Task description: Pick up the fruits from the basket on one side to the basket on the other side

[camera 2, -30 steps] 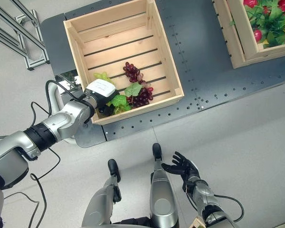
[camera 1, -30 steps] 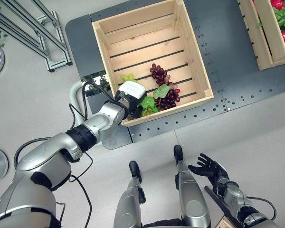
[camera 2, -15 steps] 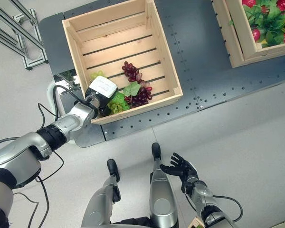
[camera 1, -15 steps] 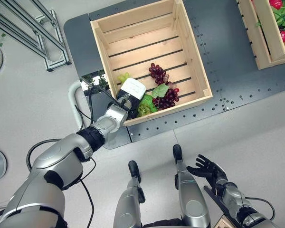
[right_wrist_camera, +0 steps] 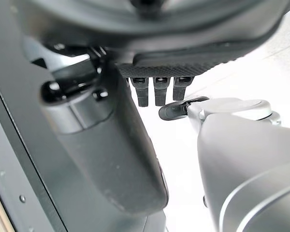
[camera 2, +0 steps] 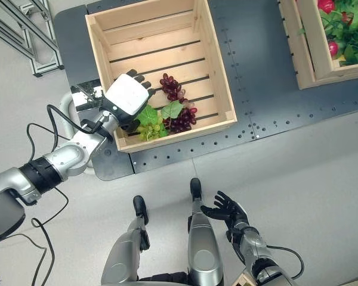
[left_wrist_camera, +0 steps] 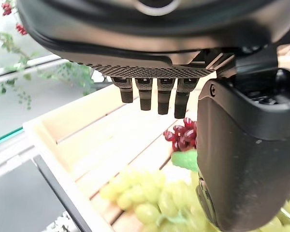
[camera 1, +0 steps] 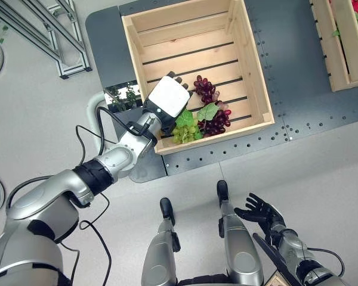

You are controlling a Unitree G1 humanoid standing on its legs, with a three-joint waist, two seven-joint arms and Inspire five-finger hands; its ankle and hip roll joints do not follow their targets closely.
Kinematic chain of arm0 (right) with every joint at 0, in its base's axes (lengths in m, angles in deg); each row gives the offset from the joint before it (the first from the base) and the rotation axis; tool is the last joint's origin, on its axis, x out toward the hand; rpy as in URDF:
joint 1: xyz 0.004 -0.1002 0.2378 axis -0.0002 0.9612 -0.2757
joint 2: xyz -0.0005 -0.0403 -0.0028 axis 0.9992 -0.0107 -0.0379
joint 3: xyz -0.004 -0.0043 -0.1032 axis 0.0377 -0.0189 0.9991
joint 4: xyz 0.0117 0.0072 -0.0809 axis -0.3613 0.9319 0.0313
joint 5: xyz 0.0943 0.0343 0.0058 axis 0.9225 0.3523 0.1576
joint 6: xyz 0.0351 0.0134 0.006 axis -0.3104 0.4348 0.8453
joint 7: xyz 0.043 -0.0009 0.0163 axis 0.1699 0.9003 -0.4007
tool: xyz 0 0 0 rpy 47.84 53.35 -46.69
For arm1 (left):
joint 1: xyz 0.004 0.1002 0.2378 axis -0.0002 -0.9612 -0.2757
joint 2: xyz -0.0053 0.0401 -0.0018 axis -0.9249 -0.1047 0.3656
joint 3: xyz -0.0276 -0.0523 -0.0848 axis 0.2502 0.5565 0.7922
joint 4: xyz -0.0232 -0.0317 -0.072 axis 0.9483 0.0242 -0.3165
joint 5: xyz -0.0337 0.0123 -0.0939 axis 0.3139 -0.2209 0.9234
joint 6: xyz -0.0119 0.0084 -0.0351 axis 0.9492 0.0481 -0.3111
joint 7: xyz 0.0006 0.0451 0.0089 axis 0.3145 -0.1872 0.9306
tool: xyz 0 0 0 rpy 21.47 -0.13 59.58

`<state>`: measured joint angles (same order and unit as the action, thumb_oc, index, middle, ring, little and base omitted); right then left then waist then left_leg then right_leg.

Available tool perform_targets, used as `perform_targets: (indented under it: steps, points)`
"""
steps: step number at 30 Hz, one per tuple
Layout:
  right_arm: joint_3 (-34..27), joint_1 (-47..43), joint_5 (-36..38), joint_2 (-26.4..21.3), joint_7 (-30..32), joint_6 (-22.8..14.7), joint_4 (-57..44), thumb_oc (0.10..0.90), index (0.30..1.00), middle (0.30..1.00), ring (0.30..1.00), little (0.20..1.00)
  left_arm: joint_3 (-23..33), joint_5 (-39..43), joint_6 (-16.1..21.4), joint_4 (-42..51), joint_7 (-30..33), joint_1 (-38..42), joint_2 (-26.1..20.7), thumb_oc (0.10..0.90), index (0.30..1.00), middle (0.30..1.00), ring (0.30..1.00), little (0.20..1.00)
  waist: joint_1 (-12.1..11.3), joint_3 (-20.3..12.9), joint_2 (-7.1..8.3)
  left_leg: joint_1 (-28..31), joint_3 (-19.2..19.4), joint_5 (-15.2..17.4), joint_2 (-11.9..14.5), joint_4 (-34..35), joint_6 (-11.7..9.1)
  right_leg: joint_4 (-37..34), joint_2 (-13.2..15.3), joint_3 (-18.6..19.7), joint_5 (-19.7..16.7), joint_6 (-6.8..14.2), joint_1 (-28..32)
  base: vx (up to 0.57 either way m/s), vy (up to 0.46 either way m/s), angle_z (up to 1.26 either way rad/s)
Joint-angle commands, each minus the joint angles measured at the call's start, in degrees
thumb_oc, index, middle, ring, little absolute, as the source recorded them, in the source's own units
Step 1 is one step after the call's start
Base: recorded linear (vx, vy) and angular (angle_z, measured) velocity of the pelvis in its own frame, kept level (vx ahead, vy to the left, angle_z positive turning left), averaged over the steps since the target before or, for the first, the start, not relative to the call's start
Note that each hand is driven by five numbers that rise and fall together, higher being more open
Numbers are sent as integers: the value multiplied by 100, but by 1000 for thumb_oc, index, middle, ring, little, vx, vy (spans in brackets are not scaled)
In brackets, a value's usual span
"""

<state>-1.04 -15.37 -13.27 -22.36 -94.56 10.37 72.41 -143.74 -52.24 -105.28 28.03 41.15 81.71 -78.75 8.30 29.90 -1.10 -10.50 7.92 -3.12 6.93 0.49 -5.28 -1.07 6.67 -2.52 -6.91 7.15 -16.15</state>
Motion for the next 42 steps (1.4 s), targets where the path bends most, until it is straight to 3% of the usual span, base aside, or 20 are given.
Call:
perform_targets:
  steps: [1, 8, 19, 26, 28, 36, 42]
  points:
    - [-236, 321, 303, -79, -127, -196, -171, 800, 900, 900, 900, 900, 541, -545, -232, 358, -192, 620, -336, 800, 900, 900, 900, 900, 54, -11, 47, -528, -51, 118, 29, -744, 170, 260, 31, -168, 136, -163, 93, 7, 3, 5]
    - [-239, 279, 299, -83, -212, -229, -45, 800, 900, 900, 900, 900, 233, -563, -271, 308, -1147, 785, -298, 800, 900, 900, 900, 900, 101, -11, 52, -517, 6, 118, 35, -756, 173, 240, 16, -140, 110, -147, 105, 2, 2, 3]
    - [-119, 189, 291, -79, -280, -270, 79, 800, 900, 900, 900, 900, -171, -103, -166, -196, -1392, 983, -3, 800, 900, 900, 900, 900, 182, -11, 87, -544, 82, 115, 73, -786, 150, 232, -7, -93, 102, -148, 78, 0, 0, 0]
    - [-19, 126, 287, -61, -240, -249, 35, 800, 900, 900, 900, 900, -204, 311, -160, -874, -458, 995, 304, 800, 900, 900, 900, 900, 238, -11, 150, -588, 148, 102, 84, -765, 155, 240, -27, -53, 86, -146, -11, -2, 1, 0]
    - [48, 114, 303, -46, -232, -268, -8, 800, 900, 900, 900, 900, -125, 533, -9, -1502, 230, 930, 488, 800, 900, 900, 900, 900, 274, -11, 213, -692, 186, 93, 107, -833, 145, 295, -46, -30, 82, -152, -125, -17, 3, -5]
    - [229, 58, 320, 7, -183, -267, -121, 800, 900, 900, 900, 900, 6, 817, 567, -3297, 1452, 759, 1024, 800, 900, 900, 900, 900, 365, -11, 371, -974, 274, 75, 184, -984, 115, 405, -75, -18, 68, -159, -416, -6, -3, -3]
    - [325, 29, 368, 52, -142, -301, -210, 800, 900, 900, 900, 900, 87, 830, 736, -4244, 2004, 742, 1256, 800, 900, 900, 900, 900, 432, -11, 457, -1089, 325, 67, 217, -1037, 90, 455, -96, -11, 63, -160, -554, -6, -5, -4]
